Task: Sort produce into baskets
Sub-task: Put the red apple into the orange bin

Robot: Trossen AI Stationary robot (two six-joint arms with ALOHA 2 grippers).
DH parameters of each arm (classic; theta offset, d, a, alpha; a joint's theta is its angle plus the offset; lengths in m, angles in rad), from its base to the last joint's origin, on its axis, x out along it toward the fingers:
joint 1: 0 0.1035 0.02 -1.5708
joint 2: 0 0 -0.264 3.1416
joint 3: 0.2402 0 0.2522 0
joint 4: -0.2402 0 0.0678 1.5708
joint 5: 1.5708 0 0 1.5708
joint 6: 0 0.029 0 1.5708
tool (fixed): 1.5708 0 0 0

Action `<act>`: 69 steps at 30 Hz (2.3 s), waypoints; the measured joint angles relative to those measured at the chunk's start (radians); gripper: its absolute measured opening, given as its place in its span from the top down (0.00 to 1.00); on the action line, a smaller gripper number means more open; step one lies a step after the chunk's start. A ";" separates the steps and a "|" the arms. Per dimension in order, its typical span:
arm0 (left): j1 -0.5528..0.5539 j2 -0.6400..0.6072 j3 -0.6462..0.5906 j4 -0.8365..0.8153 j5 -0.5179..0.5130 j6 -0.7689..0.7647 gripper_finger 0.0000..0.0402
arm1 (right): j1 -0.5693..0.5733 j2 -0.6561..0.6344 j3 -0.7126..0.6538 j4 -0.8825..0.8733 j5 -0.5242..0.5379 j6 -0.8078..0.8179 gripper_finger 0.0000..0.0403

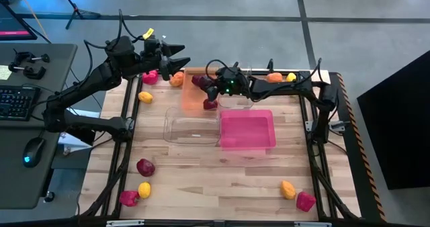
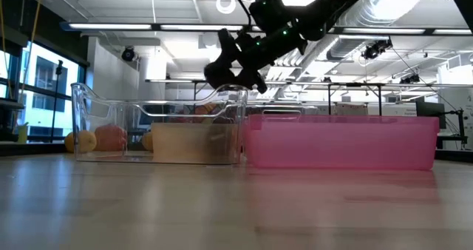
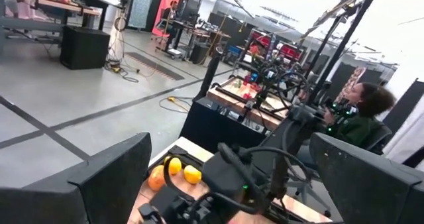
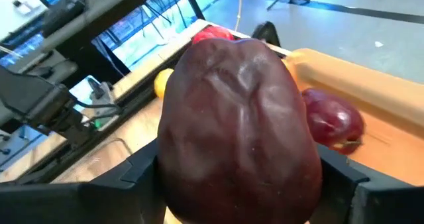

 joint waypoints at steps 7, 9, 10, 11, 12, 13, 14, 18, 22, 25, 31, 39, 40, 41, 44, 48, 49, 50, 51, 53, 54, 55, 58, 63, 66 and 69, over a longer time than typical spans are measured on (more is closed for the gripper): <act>0.000 0.000 0.000 0.002 0.002 0.016 0.01 | -0.022 0.000 0.000 -0.027 -0.025 0.005 0.06; 0.001 0.000 0.000 0.003 0.002 0.022 0.01 | -0.030 0.000 0.000 -0.014 -0.016 0.003 0.03; 0.001 0.000 0.000 0.003 0.002 0.026 0.01 | -0.035 0.000 0.000 -0.011 -0.013 0.000 0.04; 0.001 0.000 0.000 0.003 0.002 0.026 0.01 | -0.042 -0.002 0.000 -0.014 -0.014 -0.001 0.06; 0.001 0.000 0.000 0.003 0.002 0.026 0.01 | -0.051 -0.006 0.000 -0.024 -0.017 -0.001 0.07; 0.001 0.000 0.000 0.002 0.002 0.026 0.01 | -0.058 -0.011 0.000 -0.032 -0.025 -0.003 0.09; 0.001 0.000 0.000 0.002 0.002 0.026 0.01 | -0.068 -0.023 0.000 -0.040 -0.040 -0.005 0.10; 0.001 0.000 0.000 0.000 0.003 0.026 0.01 | -0.116 -0.097 0.000 -0.139 -0.169 -0.055 0.10; 0.001 0.000 0.000 -0.005 0.004 0.027 0.01 | -0.139 -0.213 0.000 -0.431 -0.267 -0.137 0.10; 0.001 0.000 0.000 -0.009 0.004 0.026 0.01 | -0.102 -0.322 -0.006 -0.673 -0.242 -0.211 0.10; 0.001 0.000 0.000 -0.008 0.005 0.034 0.01 | 0.113 -0.588 -0.134 -0.923 -0.106 -0.032 0.10; 0.001 0.018 0.001 -0.025 0.039 0.054 0.01 | 0.546 -0.867 -0.395 -1.021 -0.126 0.719 0.10; 0.001 0.021 0.000 -0.025 0.068 0.074 0.01 | 0.595 -0.878 -0.418 -0.999 -0.136 0.795 0.10; 0.001 0.023 0.000 -0.025 0.102 0.097 0.01 | 0.640 -0.885 -0.437 -0.973 -0.136 0.858 0.10; -0.003 0.029 0.000 -0.036 0.200 0.108 0.01 | 0.736 -0.881 -0.478 -0.904 -0.094 0.946 0.10; -0.066 0.050 0.001 -0.082 0.317 -0.050 0.01 | 0.785 -0.862 -0.519 -0.847 -0.065 0.940 0.10; -0.095 0.055 0.001 -0.110 0.328 -0.084 0.01 | 0.788 -0.859 -0.523 -0.846 -0.064 0.927 0.10; -0.130 0.059 0.001 -0.147 0.328 -0.104 0.01 | 0.789 -0.856 -0.528 -0.846 -0.064 0.905 0.10; -0.170 0.066 0.001 -0.184 0.322 -0.118 0.01 | 0.789 -0.854 -0.531 -0.851 -0.060 0.876 0.10; -0.253 0.082 0.002 -0.286 0.267 -0.148 0.01 | 0.789 -0.854 -0.532 -0.853 -0.044 0.820 0.10; -0.295 0.094 0.001 -0.337 0.237 -0.167 0.01 | 0.789 -0.854 -0.532 -0.856 -0.039 0.800 0.10; -0.335 0.108 0.001 -0.379 0.212 -0.183 0.01 | 0.789 -0.854 -0.532 -0.857 -0.038 0.781 0.10; -0.448 0.147 0.000 -0.446 0.140 -0.248 0.01 | 0.789 -0.854 -0.533 -0.861 -0.039 0.732 0.10; -0.614 0.202 0.000 -0.428 0.092 -0.352 0.01 | 0.789 -0.854 -0.533 -0.865 -0.047 0.649 0.10; -0.692 0.227 0.000 -0.465 0.058 -0.429 0.01 | 0.789 -0.854 -0.533 -0.868 -0.028 0.603 0.10; -0.734 0.255 0.001 -0.527 0.040 -0.499 0.01 | 0.789 -0.854 -0.533 -0.870 0.040 0.596 0.10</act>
